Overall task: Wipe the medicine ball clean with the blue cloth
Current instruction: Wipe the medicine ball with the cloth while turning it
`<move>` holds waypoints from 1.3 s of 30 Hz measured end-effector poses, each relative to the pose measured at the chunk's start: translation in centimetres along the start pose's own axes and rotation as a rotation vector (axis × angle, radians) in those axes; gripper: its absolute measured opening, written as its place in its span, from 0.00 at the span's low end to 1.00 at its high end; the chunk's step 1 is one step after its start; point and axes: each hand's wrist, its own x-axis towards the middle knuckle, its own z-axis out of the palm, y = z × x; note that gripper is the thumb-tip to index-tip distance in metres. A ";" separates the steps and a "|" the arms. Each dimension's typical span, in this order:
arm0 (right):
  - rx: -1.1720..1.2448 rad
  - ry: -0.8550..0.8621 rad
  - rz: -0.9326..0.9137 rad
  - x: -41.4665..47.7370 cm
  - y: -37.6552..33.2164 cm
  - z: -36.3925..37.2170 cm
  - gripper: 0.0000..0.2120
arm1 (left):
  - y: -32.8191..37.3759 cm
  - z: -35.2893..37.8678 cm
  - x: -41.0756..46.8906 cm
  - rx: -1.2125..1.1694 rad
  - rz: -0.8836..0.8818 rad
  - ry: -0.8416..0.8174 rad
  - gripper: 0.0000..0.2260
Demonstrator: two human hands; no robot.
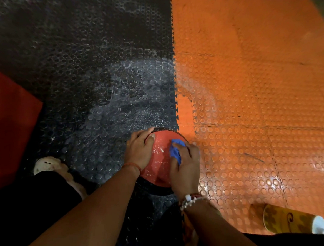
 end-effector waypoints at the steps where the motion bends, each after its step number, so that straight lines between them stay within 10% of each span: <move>1: -0.020 -0.009 -0.023 0.9 0.0 0.2 0.17 | -0.1 -0.1 0.0 -0.005 -0.001 0.000 0.15; 10: -0.031 0.089 0.303 2.0 3.2 -0.5 0.11 | 0.4 0.5 -0.2 0.001 -0.064 0.050 0.16; 21: -0.074 -0.100 -0.103 2.5 0.0 0.2 0.18 | 0.1 -0.1 0.5 -0.001 -0.077 0.047 0.17; 29: -0.003 0.072 0.331 1.9 3.1 -0.6 0.12 | 0.0 0.5 0.1 -0.024 -0.092 0.053 0.16; 39: -0.050 -0.022 -0.063 2.2 0.7 -0.1 0.16 | -0.2 -0.1 0.2 0.008 -0.094 0.030 0.17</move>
